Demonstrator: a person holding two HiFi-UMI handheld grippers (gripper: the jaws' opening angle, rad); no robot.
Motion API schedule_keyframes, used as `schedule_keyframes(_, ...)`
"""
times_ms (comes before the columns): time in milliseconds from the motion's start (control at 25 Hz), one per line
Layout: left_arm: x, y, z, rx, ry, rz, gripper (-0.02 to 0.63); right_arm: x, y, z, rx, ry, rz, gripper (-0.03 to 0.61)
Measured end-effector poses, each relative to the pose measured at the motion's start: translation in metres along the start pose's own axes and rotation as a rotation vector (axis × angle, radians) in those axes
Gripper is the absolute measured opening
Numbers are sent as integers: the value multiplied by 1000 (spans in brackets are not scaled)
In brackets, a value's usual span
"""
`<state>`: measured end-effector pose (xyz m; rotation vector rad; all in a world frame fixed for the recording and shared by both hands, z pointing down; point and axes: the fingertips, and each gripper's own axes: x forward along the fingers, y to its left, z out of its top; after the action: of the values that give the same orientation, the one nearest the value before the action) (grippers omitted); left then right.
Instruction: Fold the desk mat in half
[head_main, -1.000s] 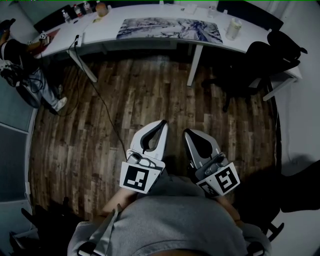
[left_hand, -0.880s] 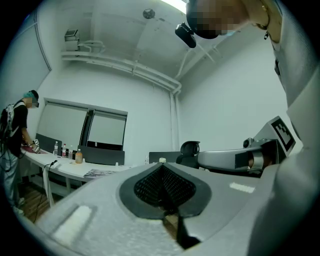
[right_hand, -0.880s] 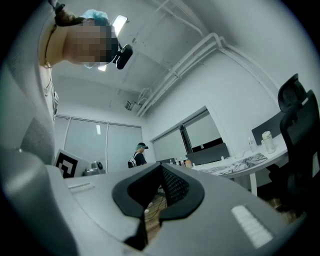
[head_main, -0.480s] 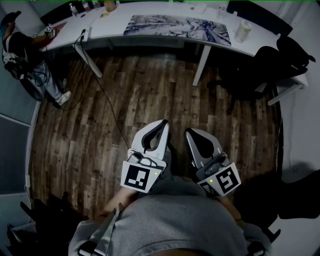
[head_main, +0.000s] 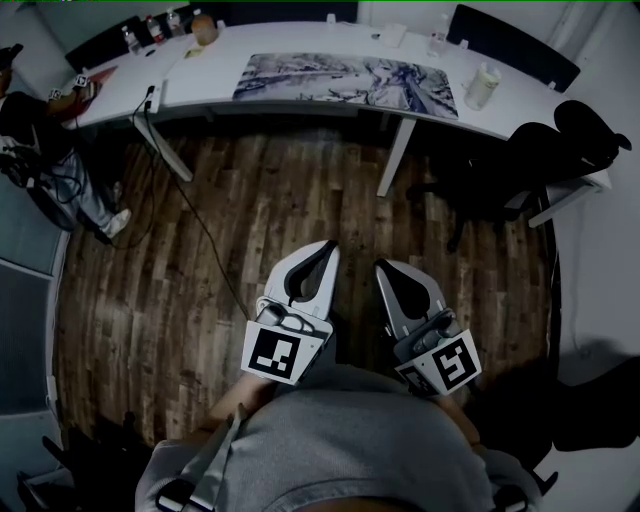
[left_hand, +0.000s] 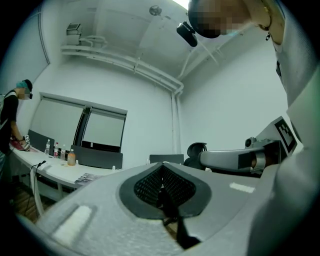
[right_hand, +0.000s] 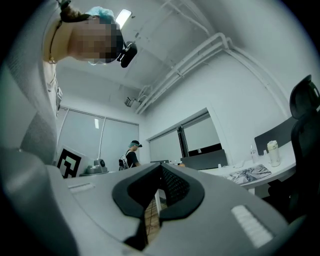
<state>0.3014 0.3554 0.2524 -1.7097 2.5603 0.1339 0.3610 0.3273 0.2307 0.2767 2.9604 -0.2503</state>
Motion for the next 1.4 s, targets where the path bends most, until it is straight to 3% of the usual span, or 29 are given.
schedule_keyframes(320,63,44,-2,-11,12,-36,-2,60,-53,-2,12,0,-32,0)
schedule_keyframes(960,145,154,-4,-9,23,-54,-2,186,-105,-15,10,-1,-37,0)
schedule_keyframes(1400,179,180,-16,-36,36,-57,-2,210,-138,-26,26,23,-68,0)
